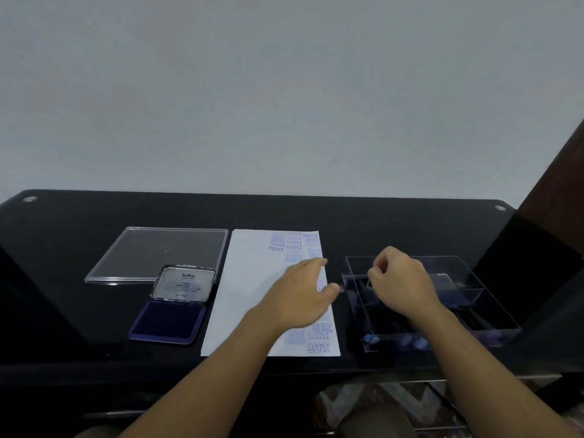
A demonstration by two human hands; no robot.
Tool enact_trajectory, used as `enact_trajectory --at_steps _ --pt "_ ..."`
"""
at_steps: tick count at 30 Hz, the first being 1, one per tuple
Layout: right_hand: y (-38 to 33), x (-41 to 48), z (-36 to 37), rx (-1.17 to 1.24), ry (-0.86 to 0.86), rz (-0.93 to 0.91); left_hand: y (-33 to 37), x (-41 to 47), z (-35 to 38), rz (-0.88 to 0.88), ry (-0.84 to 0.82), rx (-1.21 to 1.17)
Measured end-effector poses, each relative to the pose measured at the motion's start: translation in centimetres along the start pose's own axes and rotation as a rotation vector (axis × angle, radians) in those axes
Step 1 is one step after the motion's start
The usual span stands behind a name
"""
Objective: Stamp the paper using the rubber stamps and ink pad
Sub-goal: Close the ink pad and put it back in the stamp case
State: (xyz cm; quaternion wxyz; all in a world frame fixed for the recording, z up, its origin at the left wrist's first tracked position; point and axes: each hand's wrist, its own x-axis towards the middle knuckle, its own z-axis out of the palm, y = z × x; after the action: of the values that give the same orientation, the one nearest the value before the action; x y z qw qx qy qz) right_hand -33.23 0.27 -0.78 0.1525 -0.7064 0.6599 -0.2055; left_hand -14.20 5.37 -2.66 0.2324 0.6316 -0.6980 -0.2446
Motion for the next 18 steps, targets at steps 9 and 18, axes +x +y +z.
enact_trajectory --at_steps 9,18 --pt "-8.6 -1.2 4.6 0.123 -0.007 -0.203 -7.3 -3.8 -8.1 -0.181 0.192 0.018" --pt "-15.8 -3.3 10.0 0.348 -0.286 -0.182 -14.1 -8.1 -13.3 -0.361 0.297 0.049"
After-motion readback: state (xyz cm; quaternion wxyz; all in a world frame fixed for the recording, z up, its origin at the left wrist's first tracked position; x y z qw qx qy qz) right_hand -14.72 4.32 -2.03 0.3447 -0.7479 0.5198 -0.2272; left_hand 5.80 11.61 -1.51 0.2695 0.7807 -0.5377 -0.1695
